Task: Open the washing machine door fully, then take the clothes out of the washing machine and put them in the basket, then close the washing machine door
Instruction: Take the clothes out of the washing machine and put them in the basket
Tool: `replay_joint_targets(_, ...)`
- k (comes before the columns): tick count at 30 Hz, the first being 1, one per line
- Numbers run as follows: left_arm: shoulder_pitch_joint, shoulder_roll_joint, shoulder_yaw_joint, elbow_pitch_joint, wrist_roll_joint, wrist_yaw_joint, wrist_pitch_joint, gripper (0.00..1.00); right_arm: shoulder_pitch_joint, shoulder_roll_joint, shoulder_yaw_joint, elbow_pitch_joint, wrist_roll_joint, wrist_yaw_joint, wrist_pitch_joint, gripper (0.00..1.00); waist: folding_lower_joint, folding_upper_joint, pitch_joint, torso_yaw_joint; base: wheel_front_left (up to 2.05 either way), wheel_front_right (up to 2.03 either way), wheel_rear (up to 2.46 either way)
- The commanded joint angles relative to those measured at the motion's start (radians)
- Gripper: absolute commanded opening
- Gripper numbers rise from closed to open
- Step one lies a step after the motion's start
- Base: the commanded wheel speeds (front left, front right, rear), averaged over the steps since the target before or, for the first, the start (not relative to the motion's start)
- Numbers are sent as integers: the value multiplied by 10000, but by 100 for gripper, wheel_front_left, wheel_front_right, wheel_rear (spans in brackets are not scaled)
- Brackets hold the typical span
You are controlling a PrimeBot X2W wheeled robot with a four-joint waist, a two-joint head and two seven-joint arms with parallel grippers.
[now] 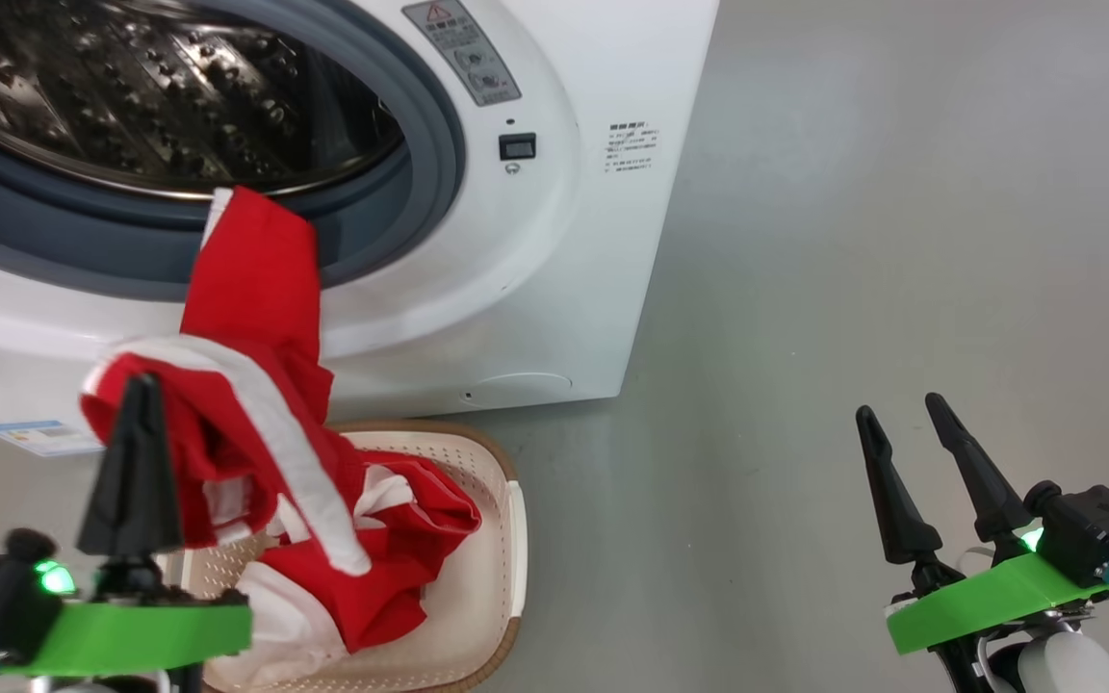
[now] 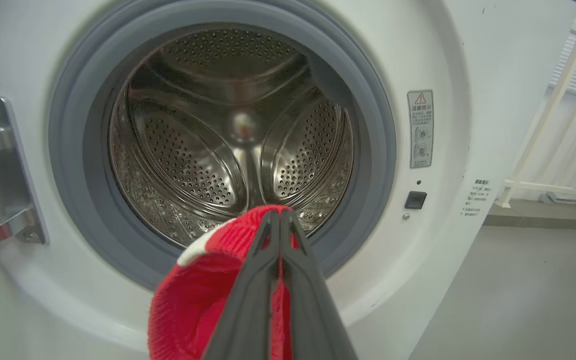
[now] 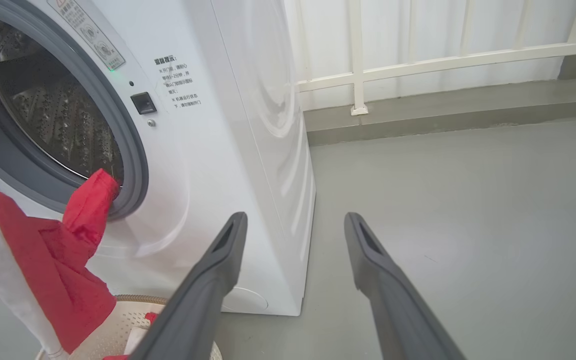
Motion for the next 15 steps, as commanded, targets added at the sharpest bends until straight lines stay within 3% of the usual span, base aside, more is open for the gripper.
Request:
replay_joint_targets(1,70,92,244,-85,24,-53,-38,0,-174,-137,191,-264,-94,63,-65,100,0,0,79,-20,0,0,0)
replay_joint_targets(15,-638,31,-140,3144,-51,-53,-38,0,-751,-65,272,-386,-112,63,-65,100,0,0,1254,-189,0,0,0)
